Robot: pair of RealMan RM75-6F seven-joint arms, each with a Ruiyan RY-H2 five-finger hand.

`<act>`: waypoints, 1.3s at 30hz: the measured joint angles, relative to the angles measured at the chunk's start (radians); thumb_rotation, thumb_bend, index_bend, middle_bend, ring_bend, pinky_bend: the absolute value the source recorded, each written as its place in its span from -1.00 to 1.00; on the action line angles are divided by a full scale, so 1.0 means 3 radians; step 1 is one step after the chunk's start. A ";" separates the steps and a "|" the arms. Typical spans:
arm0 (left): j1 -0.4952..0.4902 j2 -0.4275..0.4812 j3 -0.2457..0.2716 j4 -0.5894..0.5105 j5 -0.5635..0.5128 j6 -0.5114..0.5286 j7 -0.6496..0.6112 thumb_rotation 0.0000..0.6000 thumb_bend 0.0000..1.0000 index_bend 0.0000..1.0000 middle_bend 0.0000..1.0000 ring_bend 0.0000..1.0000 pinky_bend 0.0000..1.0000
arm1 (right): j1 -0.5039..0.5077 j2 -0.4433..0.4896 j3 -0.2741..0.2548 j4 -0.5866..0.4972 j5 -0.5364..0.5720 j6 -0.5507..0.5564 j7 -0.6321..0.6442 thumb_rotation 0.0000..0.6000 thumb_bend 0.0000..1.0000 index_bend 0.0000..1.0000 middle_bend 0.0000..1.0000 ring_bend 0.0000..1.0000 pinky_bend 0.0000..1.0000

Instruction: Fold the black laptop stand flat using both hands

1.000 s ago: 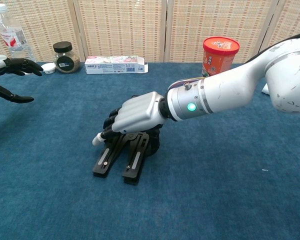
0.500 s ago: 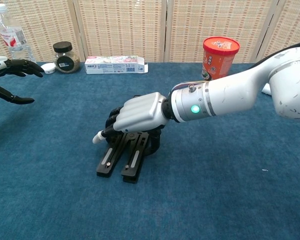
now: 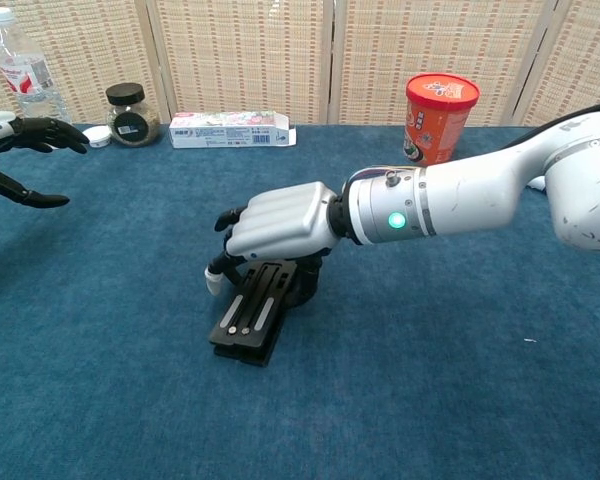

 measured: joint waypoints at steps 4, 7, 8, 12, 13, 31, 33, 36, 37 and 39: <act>-0.0003 0.0002 -0.0003 -0.0005 0.0003 0.0007 0.0009 1.00 -0.66 -0.63 -0.61 -0.78 -0.85 | -0.0008 0.0006 0.0007 -0.0006 0.0004 0.0002 -0.0005 1.00 -0.51 -0.57 -0.03 -0.60 -0.98; -0.0005 0.0003 -0.0005 -0.0014 0.0002 0.0006 0.0011 1.00 -0.66 -0.63 -0.61 -0.78 -0.85 | -0.0008 0.0030 0.0034 -0.0051 0.0044 -0.0053 -0.0047 1.00 -0.54 -0.91 -0.43 -0.85 -0.98; -0.0006 0.0002 -0.0006 -0.0015 0.0002 0.0007 0.0014 1.00 -0.66 -0.63 -0.61 -0.78 -0.85 | -0.0007 0.0038 0.0043 -0.0070 0.0057 -0.0074 -0.0068 1.00 -0.56 -0.98 -0.58 -0.94 -0.99; -0.0006 0.0002 -0.0007 -0.0027 0.0003 0.0010 0.0024 1.00 -0.66 -0.63 -0.61 -0.78 -0.85 | -0.0005 0.0084 0.0086 -0.0176 0.0119 -0.0169 -0.0192 1.00 -0.60 -1.00 -0.91 -1.00 -1.00; -0.0006 0.0003 -0.0007 -0.0033 0.0002 0.0010 0.0029 1.00 -0.66 -0.64 -0.61 -0.78 -0.85 | -0.0005 0.0096 0.0098 -0.0203 0.0135 -0.0191 -0.0223 1.00 -0.61 -1.00 -0.95 -1.00 -1.00; -0.0002 0.0146 -0.0014 -0.0220 0.0021 0.0079 0.0252 1.00 -0.66 -0.63 -0.61 -0.78 -0.85 | -0.0463 0.0624 0.0437 -0.1038 0.0709 -0.0002 -0.0869 1.00 -0.60 -1.00 -1.00 -1.00 -1.00; 0.0016 0.0170 -0.0014 -0.0271 0.0017 0.0112 0.0306 1.00 -0.66 -0.62 -0.61 -0.78 -0.85 | -0.0618 0.0724 0.0492 -0.1198 0.0855 0.0118 -0.1045 1.00 -0.60 -1.00 -1.00 -1.00 -1.00; 0.0055 0.0210 -0.0006 -0.0346 0.0013 0.0155 0.0392 1.00 -0.66 -0.62 -0.61 -0.78 -0.85 | -0.0887 0.0878 0.0561 -0.1474 0.1117 0.0325 -0.1331 1.00 -0.59 -1.00 -0.97 -1.00 -1.00; 0.0069 0.0226 0.0000 -0.0367 0.0012 0.0169 0.0436 1.00 -0.66 -0.62 -0.61 -0.78 -0.85 | -0.0972 0.0931 0.0578 -0.1569 0.1204 0.0387 -0.1414 1.00 -0.59 -1.00 -0.96 -1.00 -1.00; 0.0094 0.0253 0.0009 -0.0403 0.0010 0.0193 0.0513 1.00 -0.66 -0.62 -0.61 -0.78 -0.85 | -0.1164 0.1069 0.0607 -0.1801 0.1395 0.0523 -0.1599 1.00 -0.59 -1.00 -0.95 -1.00 -1.00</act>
